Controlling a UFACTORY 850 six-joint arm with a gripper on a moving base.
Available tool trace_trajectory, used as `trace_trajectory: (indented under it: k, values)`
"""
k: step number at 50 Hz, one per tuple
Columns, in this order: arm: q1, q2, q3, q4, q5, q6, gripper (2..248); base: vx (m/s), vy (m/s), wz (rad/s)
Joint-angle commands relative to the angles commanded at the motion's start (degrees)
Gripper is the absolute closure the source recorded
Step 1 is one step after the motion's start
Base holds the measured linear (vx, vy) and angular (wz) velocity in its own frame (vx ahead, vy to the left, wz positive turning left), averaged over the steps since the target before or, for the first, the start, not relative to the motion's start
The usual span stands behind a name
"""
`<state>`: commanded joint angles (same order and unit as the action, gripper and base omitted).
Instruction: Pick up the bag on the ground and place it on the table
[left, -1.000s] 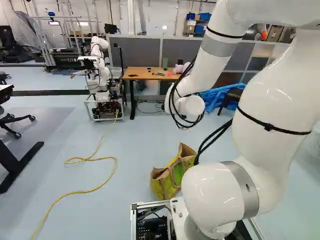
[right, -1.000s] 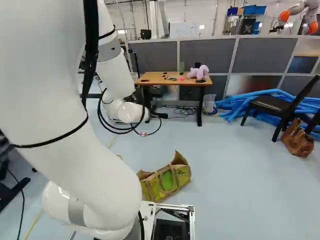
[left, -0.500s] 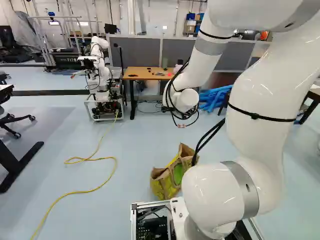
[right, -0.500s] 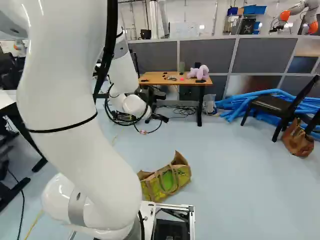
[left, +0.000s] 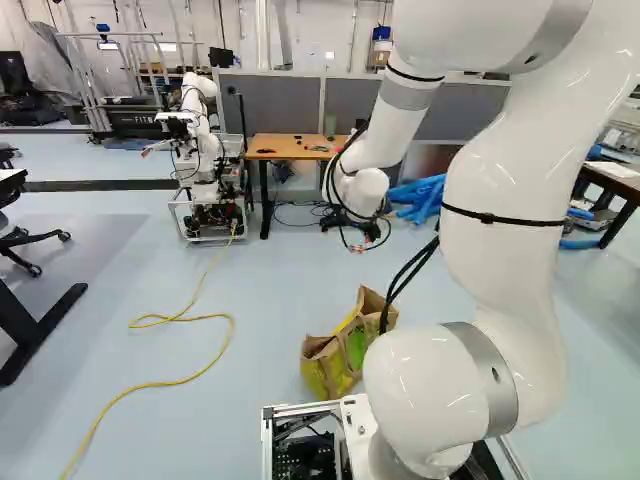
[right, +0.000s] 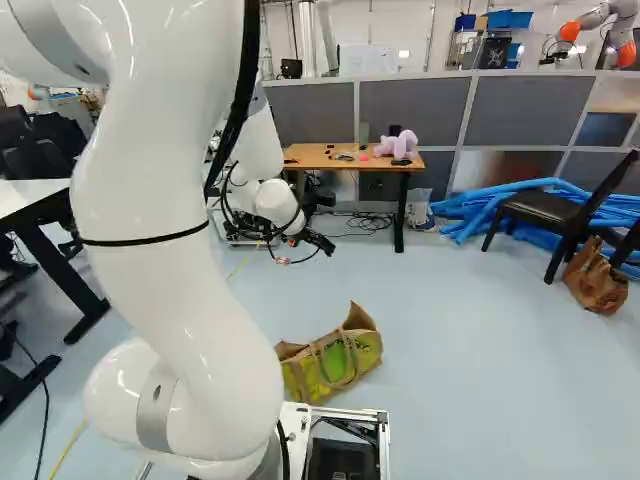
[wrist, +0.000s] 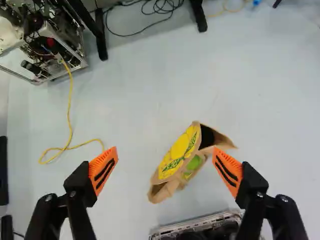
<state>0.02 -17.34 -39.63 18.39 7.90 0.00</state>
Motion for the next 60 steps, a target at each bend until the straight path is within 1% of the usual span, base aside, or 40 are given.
trace_trajectory:
  k: [19,33,39,49,60]
  values:
    - [-0.1,-3.49,-4.63,3.73,-10.37,0.0,3,0.0,0.0,0.0]
    - [-1.4,-4.97,-6.63,6.67,-17.72,0.0,3,0.0,0.0,0.0]
    - [-2.3,-6.04,-7.3,7.19,-18.81,0.0,3,0.0,0.0,0.0]
    - [-3.71,-8.34,-8.39,7.35,-19.15,0.0,3,0.0,0.0,0.0]
    - [-4.3,-10.94,-9.6,7.35,-19.15,0.0,3,0.0,0.0,0.0]
